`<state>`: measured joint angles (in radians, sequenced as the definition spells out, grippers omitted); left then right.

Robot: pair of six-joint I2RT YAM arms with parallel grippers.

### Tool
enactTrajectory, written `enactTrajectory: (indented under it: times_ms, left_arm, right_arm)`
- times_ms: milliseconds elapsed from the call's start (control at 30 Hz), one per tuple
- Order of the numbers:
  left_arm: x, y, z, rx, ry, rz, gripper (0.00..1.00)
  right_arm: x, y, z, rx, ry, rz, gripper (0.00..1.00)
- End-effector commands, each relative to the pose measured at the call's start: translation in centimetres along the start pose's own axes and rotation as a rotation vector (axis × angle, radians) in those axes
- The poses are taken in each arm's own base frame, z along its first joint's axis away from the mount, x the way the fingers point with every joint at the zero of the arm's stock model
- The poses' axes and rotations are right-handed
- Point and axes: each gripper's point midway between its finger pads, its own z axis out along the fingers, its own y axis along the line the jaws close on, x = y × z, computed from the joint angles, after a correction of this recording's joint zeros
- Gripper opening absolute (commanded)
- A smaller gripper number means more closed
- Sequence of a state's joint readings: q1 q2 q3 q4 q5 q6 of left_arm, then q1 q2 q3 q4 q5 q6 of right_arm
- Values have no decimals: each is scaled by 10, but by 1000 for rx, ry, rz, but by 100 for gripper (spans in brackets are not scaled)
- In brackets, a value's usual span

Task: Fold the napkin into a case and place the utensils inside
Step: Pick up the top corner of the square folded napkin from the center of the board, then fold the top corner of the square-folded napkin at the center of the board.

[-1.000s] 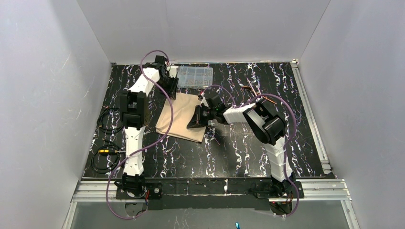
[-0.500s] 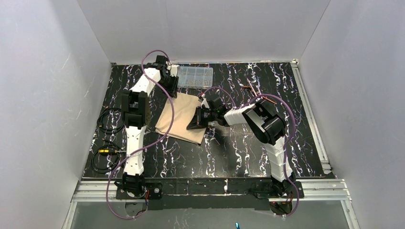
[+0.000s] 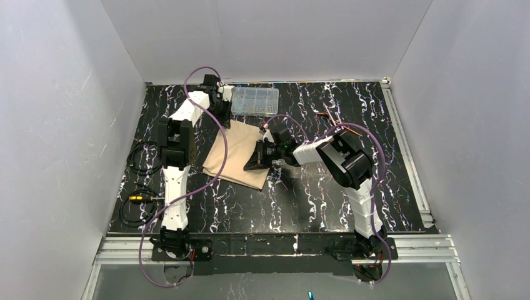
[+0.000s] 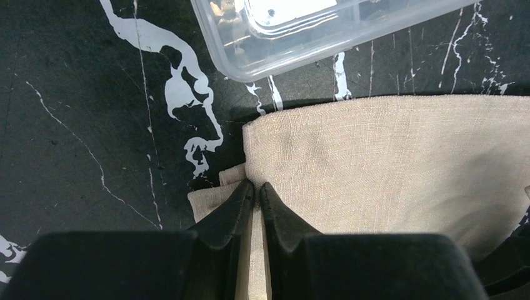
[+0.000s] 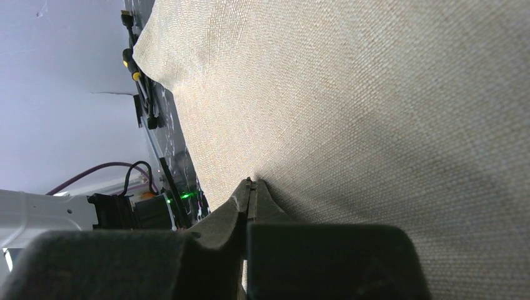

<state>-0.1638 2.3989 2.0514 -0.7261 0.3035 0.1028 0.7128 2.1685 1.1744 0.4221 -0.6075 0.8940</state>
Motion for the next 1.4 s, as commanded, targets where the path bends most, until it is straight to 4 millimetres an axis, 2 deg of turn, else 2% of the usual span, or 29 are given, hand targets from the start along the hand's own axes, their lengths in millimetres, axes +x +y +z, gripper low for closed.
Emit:
enactTrajectory:
  times_ms: [0,267,467,600,733,867,933,1000,1100,1167,1367]
  left_arm:
    - [-27,-15,-46,9,-115,40,7]
    - [-32,-20,-66,-3,-163,93,5]
    - [-23,-37,-79,43,-167,120,3]
    - [-14,-56,-89,106,-166,111,2]
    - [0,-76,-95,155,-151,116,2]
    - [13,-95,-101,200,-133,118,2]
    - [19,-103,-104,209,-128,128,2]
    - [25,-108,-107,213,-122,130,2]
    - [37,-114,-106,225,-100,128,1]
    - [47,-120,-104,237,-85,132,1]
    - [78,-147,-100,290,-30,145,1]
  right_arm:
    - [29,-38,5,88,70,60,4]
    - [28,-43,4,99,71,64,4]
    - [20,-42,5,90,62,63,5]
    - [9,-28,5,58,43,50,12]
    - [-4,3,-1,-26,18,30,19]
    - [-23,31,-25,-77,-18,11,28]
    - [-36,39,-46,-81,-57,5,32]
    - [-48,43,-70,-84,-109,12,39]
    - [-60,43,-102,-64,-182,45,51]
    - [-62,36,-117,-10,-237,87,54]
    - [-63,24,-141,89,-356,180,59]
